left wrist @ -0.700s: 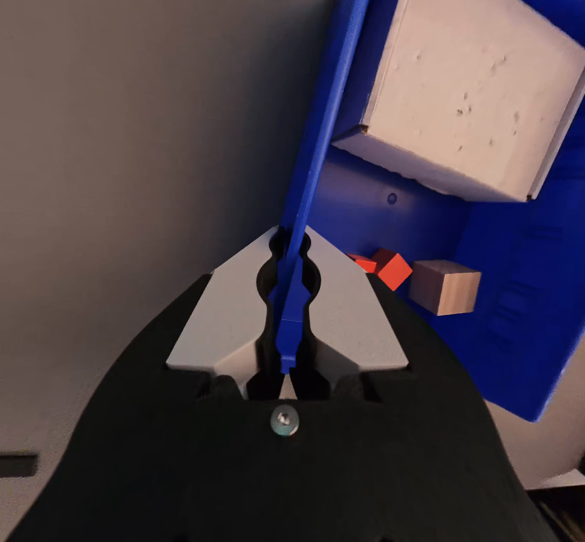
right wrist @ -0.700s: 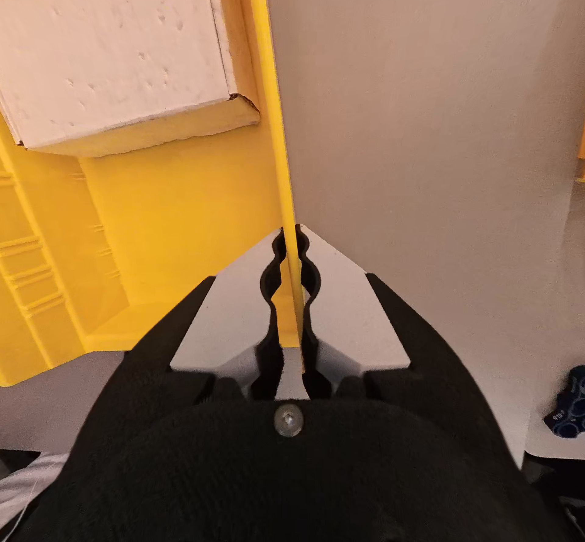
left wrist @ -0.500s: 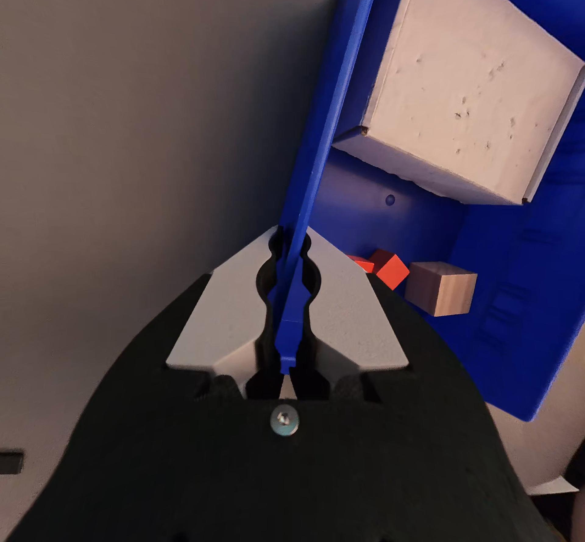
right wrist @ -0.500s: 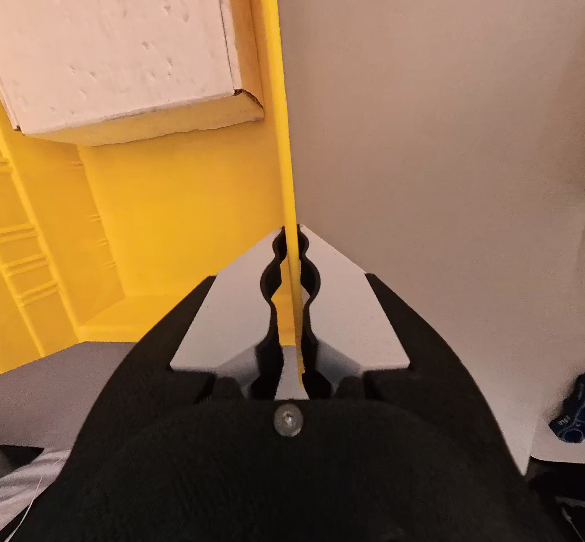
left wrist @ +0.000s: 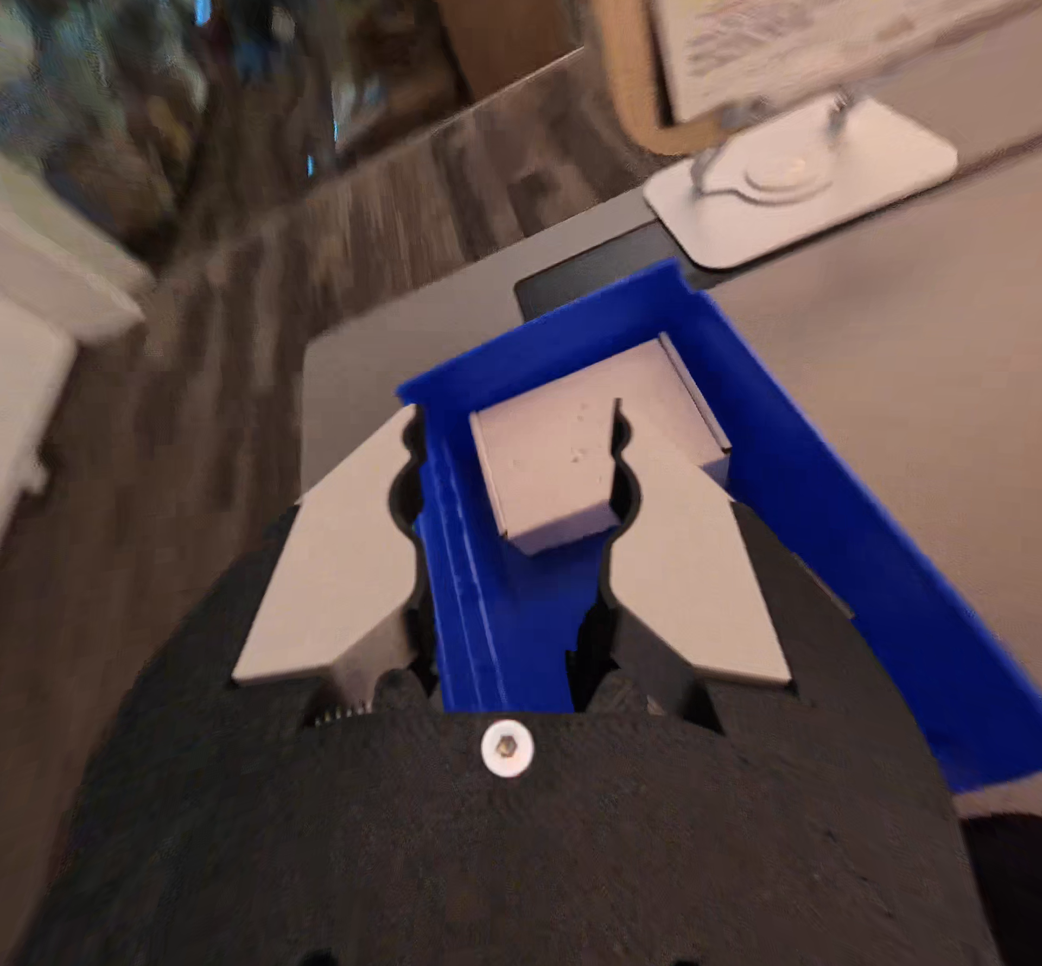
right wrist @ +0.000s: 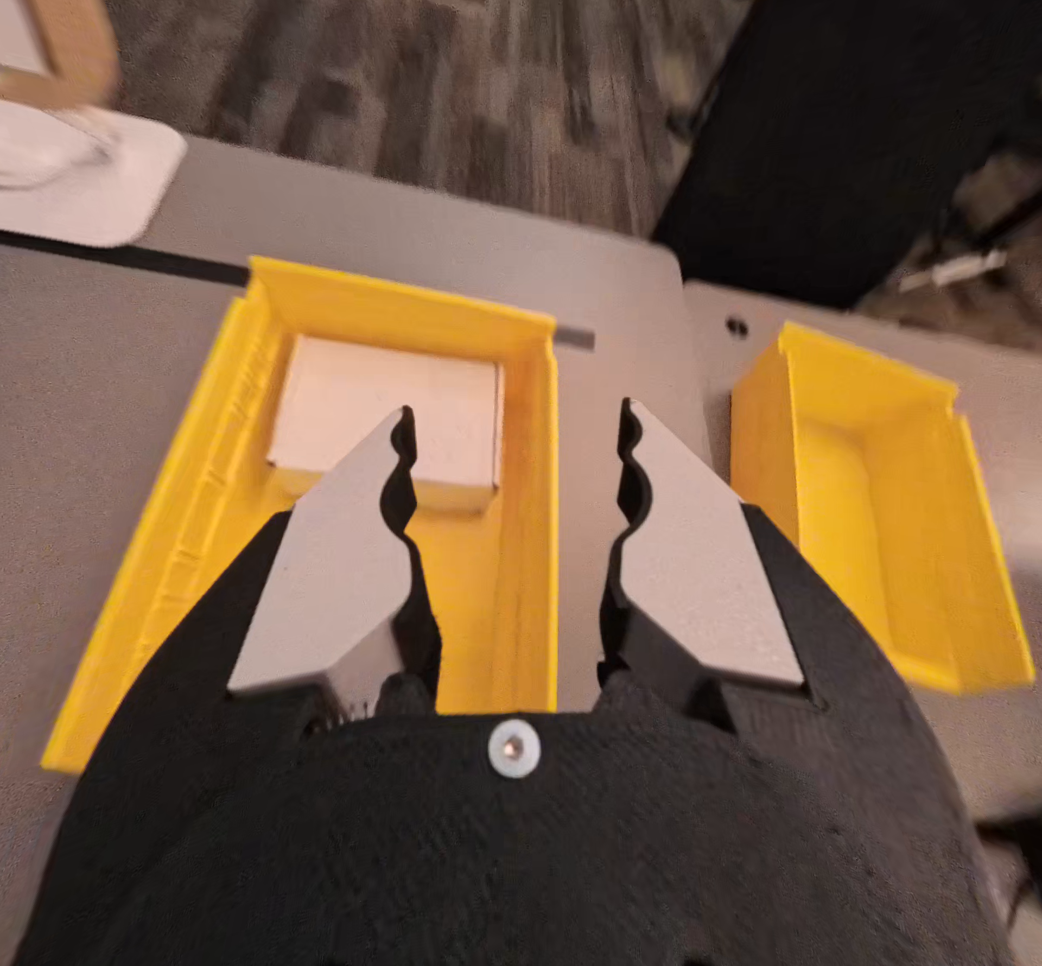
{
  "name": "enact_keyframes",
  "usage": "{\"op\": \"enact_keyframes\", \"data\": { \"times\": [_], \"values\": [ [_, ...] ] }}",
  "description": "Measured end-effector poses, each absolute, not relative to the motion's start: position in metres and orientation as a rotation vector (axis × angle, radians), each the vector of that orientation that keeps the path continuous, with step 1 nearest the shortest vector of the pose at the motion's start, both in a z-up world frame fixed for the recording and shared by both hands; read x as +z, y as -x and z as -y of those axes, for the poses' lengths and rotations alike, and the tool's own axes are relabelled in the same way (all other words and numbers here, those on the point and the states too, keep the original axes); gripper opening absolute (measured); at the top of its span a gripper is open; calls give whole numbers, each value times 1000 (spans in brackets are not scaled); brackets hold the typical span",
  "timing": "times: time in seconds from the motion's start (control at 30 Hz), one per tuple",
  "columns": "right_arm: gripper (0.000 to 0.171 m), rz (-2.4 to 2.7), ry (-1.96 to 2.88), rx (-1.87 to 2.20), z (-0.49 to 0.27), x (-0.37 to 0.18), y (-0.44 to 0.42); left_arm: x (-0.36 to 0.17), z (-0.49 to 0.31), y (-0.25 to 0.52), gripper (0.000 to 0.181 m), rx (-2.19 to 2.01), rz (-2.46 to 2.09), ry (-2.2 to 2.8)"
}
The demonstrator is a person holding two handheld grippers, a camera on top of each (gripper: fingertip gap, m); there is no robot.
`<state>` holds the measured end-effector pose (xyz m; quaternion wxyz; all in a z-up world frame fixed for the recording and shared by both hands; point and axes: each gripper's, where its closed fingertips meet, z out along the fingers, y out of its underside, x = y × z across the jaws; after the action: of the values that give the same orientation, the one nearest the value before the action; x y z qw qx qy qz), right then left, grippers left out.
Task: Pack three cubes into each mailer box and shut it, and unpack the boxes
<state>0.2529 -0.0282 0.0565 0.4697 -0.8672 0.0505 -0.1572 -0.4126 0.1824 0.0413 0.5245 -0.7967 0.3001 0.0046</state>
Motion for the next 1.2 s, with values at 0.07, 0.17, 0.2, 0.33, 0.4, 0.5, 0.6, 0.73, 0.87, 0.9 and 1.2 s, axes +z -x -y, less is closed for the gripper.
{"op": "enact_keyframes", "data": {
  "times": [0.07, 0.17, 0.2, 0.33, 0.4, 0.5, 0.6, 0.73, 0.87, 0.9, 1.2],
  "values": [
    [70, 76, 1968, -374, 6, 88, -205, 6, -179, 383, 81, 102, -998, 1918],
    [76, 261, 1924, -310, -18, 93, -147, -51, -180, 371, 89, 188, -1225, 2058],
    [76, 305, 1940, -325, -24, 88, -137, -65, -178, 364, 94, 151, -1288, 2067],
    [80, 409, 2021, -387, -37, 68, -118, -95, -184, 365, 100, 113, -1340, 2128],
    [80, 417, 2036, -398, -41, 63, -117, -99, -186, 362, 97, 58, -1326, 2123],
    [80, 424, 2040, -392, -42, 62, -114, -107, -192, 362, 92, 14, -1294, 2144],
    [80, 422, 2037, -393, -42, 63, -114, -118, -191, 372, 91, 53, -1301, 2191],
    [80, 412, 2041, -398, -40, 63, -118, -114, -169, 379, 94, -6, -1260, 2346],
    [80, 409, 2056, -400, -40, 60, -120, -102, -153, 399, 86, 153, -1300, 2393],
    [80, 410, 2058, -402, -40, 59, -120, -95, -160, 400, 90, 198, -1291, 2339],
    [83, 456, 2108, -390, -50, 45, -115, -109, -180, 382, 123, 299, -1808, 2169]
  ]
}}
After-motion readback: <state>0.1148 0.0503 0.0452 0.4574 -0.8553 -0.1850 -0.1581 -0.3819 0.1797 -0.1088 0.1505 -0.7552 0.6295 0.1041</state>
